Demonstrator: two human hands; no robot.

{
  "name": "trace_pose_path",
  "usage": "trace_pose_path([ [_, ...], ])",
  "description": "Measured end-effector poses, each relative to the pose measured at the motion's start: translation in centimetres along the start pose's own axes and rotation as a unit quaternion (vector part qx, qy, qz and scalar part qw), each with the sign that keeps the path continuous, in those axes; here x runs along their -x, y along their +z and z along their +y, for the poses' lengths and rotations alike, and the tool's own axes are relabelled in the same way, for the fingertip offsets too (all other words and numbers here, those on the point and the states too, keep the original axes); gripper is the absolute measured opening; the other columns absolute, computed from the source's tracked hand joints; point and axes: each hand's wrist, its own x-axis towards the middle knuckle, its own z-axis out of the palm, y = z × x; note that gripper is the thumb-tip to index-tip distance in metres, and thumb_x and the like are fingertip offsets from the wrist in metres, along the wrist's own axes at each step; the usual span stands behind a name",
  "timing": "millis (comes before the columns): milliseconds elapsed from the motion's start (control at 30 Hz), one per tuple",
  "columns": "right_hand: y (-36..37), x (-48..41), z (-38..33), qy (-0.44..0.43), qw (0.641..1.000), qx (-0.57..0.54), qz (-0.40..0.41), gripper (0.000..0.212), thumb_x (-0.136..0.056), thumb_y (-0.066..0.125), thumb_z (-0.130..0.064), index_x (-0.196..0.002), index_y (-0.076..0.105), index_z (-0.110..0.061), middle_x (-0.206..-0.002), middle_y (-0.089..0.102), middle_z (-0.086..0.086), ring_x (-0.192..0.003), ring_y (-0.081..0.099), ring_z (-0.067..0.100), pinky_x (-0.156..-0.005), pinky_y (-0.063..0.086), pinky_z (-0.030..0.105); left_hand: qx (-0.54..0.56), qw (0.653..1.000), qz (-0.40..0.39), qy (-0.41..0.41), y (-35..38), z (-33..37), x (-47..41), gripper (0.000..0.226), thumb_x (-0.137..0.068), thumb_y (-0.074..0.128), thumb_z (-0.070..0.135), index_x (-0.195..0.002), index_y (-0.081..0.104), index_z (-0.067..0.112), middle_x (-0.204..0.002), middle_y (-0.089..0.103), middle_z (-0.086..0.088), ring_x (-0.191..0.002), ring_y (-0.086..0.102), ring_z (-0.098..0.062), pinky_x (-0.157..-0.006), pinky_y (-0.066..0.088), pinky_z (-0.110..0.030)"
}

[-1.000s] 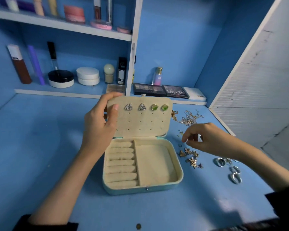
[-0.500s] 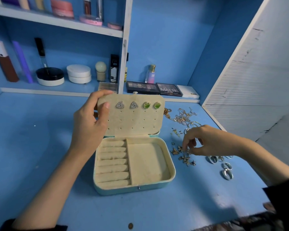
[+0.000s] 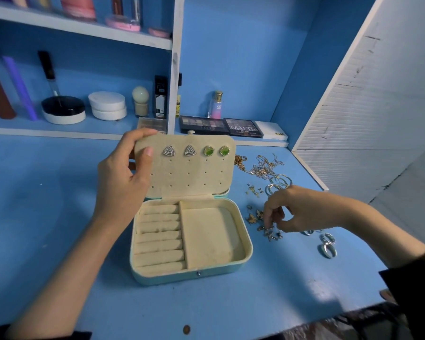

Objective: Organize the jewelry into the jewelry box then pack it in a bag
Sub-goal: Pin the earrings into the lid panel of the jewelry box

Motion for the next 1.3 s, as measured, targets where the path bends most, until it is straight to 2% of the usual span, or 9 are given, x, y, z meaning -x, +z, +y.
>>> trace_pose_path([
  [167, 0.0, 0.1, 0.1, 0.002, 1.000, -0.010, -0.020, 0.022, -0.078, 0.066, -0.017, -0.089, 0.066, -0.037, -0.085, 0.061, -0.012, -0.082, 0.055, 0.005, -0.076, 0.046, 0.021, 0.004, 1.000, 0.002, -0.002, 0.0, 0.0, 0.0, 0.022, -0.095, 0.046, 0.022, -0.114, 0.056, 0.024, -0.095, 0.063, 0.004, -0.083, 0.061, -0.009, -0.062, 0.049, -0.025],
  [300, 0.2, 0.0, 0.1, -0.007, 0.999, -0.029, -0.016, 0.012, -0.077, 0.073, -0.030, -0.085, 0.068, -0.036, -0.081, 0.061, -0.012, -0.080, 0.056, 0.005, -0.077, 0.047, 0.025, 0.001, 1.000, -0.002, -0.002, 0.0, 0.0, 0.0, 0.023, -0.095, 0.046, 0.021, -0.115, 0.056, 0.024, -0.095, 0.063, 0.005, -0.085, 0.061, -0.009, -0.062, 0.049, -0.023],
  [467, 0.1, -0.1, -0.2, -0.005, 0.999, -0.038, -0.006, 0.009, -0.080, 0.072, -0.024, -0.083, 0.072, -0.032, -0.081, 0.066, -0.011, -0.078, 0.059, 0.003, -0.071, 0.044, 0.017, -0.003, 1.000, -0.004, 0.000, 0.0, 0.0, 0.0, 0.024, -0.095, 0.046, 0.020, -0.117, 0.056, 0.017, -0.098, 0.063, 0.001, -0.087, 0.061, -0.010, -0.062, 0.049, -0.023],
  [633, -0.6, 0.0, -0.7, -0.013, 0.996, -0.080, 0.047, 0.011, -0.081, 0.071, -0.016, -0.082, 0.071, -0.026, -0.076, 0.070, -0.011, -0.072, 0.062, 0.000, -0.065, 0.040, 0.008, 0.000, 1.000, -0.004, -0.008, 0.0, 0.1, 0.0, 0.024, -0.095, 0.046, 0.021, -0.117, 0.056, 0.021, -0.095, 0.063, 0.003, -0.086, 0.061, -0.010, -0.063, 0.052, -0.027],
  [833, -1.3, -0.4, -2.0, -0.046, 0.988, -0.107, 0.104, 0.012, -0.081, 0.068, -0.010, -0.080, 0.069, -0.021, -0.077, 0.071, -0.010, -0.072, 0.065, 0.007, -0.073, 0.051, 0.024, 0.004, 1.000, 0.001, -0.013, -0.1, 0.4, 0.0, 0.022, -0.094, 0.046, 0.023, -0.112, 0.055, 0.032, -0.094, 0.060, 0.023, -0.084, 0.061, -0.004, -0.064, 0.049, -0.019],
  [1033, -1.5, -2.0, -4.2, -0.083, 0.973, -0.129, 0.171, 0.009, -0.082, 0.068, -0.011, -0.082, 0.072, -0.019, -0.079, 0.069, -0.012, -0.074, 0.063, 0.010, -0.076, 0.051, 0.031, 0.019, 1.000, 0.006, -0.022, 0.0, 0.5, 0.0, 0.020, -0.093, 0.047, 0.022, -0.110, 0.055, 0.031, -0.088, 0.064, 0.009, -0.079, 0.060, -0.016, -0.065, 0.049, -0.025],
  [1133, -1.6, -3.0, -5.5, -0.107, 0.964, -0.151, 0.193, 0.005, -0.082, 0.070, -0.013, -0.084, 0.074, -0.015, -0.080, 0.068, -0.017, -0.075, 0.062, 0.006, -0.075, 0.051, 0.023, 0.020, 1.000, 0.007, -0.021, 0.0, 0.6, 0.1, 0.021, -0.093, 0.047, 0.022, -0.109, 0.055, 0.031, -0.085, 0.064, 0.005, -0.073, 0.057, -0.020, -0.063, 0.048, -0.029],
  [1200, -1.6, -3.3, -6.4, -0.135, 0.961, -0.161, 0.181, 0.013, -0.082, 0.069, -0.007, -0.088, 0.074, -0.017, -0.082, 0.065, -0.022, -0.076, 0.061, 0.003, -0.073, 0.047, 0.012, 0.021, 1.000, 0.005, -0.016, 0.0, 0.7, 0.1, 0.022, -0.094, 0.047, 0.020, -0.110, 0.055, 0.032, -0.083, 0.064, 0.001, -0.071, 0.056, -0.022, -0.061, 0.047, -0.030],
  [1300, -1.3, -4.1, -7.5, -0.166, 0.965, -0.101, 0.174, 0.028, -0.080, 0.065, 0.001, -0.098, 0.073, -0.019, -0.089, 0.059, -0.018, -0.077, 0.057, 0.000, -0.072, 0.041, 0.006, 0.022, 1.000, 0.003, -0.017, -0.1, 0.5, 0.0, 0.024, -0.095, 0.046, 0.018, -0.112, 0.056, 0.031, -0.072, 0.060, -0.004, -0.063, 0.050, -0.019, -0.057, 0.043, -0.028],
])
